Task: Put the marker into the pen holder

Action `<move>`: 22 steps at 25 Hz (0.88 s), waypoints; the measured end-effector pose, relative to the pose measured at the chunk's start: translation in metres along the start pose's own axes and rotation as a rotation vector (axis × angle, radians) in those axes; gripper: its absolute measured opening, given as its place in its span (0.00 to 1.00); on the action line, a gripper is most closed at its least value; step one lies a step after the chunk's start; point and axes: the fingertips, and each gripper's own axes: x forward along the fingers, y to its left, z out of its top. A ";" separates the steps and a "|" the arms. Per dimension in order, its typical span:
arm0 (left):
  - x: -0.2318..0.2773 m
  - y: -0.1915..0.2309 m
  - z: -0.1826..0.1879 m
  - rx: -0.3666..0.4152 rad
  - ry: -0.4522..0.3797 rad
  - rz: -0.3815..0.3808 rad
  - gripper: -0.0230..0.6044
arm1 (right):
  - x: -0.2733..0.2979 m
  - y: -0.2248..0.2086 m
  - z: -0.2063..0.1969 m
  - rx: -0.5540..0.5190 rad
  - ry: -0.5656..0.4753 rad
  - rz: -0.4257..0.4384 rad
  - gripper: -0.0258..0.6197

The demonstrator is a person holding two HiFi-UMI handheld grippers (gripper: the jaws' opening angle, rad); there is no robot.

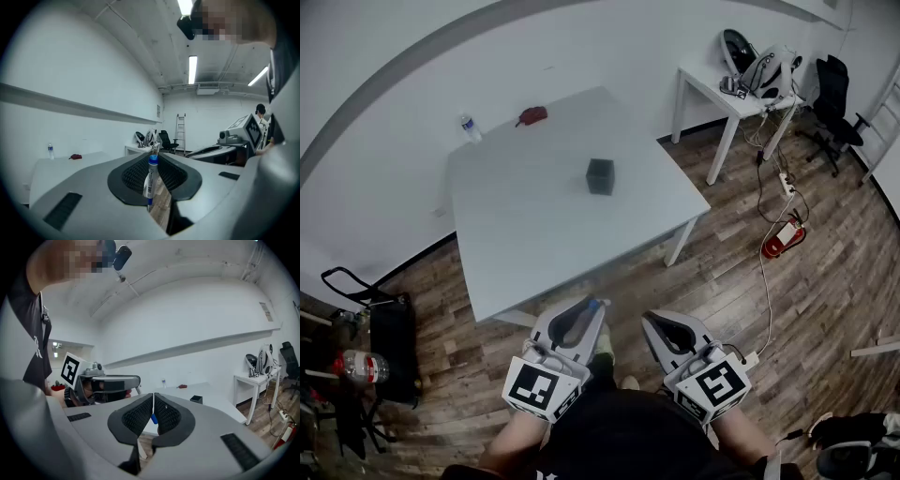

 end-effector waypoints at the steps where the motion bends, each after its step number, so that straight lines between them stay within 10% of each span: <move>1: 0.005 0.006 0.000 0.000 0.001 -0.002 0.14 | 0.005 -0.005 0.000 0.003 0.000 -0.005 0.07; 22: 0.137 0.188 0.016 0.023 0.012 -0.083 0.14 | 0.181 -0.093 0.046 0.014 0.018 -0.115 0.07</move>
